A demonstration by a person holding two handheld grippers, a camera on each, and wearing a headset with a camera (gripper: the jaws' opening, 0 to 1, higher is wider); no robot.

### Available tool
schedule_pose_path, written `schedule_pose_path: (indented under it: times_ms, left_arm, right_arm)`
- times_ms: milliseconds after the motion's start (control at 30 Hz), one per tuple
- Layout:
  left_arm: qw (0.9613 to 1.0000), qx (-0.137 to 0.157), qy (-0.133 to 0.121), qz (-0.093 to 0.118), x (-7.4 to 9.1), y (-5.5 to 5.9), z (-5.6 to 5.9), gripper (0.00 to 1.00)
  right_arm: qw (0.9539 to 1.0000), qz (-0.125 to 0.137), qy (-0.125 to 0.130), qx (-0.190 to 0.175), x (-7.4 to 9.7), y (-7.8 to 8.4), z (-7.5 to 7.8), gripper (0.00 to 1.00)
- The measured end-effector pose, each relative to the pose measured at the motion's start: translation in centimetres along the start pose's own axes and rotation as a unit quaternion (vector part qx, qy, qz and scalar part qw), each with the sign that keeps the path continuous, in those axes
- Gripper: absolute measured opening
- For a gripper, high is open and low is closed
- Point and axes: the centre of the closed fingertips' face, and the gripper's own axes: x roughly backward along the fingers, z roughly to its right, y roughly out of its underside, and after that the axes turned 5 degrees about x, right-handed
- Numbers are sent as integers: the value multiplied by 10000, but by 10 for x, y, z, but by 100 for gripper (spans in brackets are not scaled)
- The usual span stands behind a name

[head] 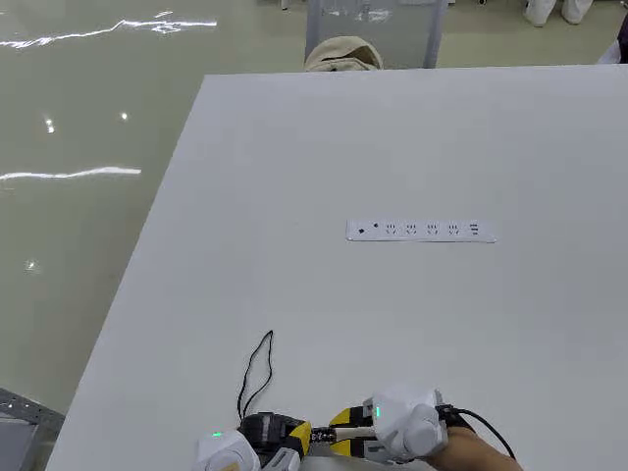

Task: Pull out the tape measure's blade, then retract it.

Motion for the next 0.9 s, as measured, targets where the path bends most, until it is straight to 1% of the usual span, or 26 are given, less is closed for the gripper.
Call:
schedule_pose_path:
  times_ms: [900]
  left_arm:
    - [10000, 85, 41, -6, 0, -2, -4, 62]
  right_arm:
    - [9999, 80, -64, 41, -12, -8, 1, 11]
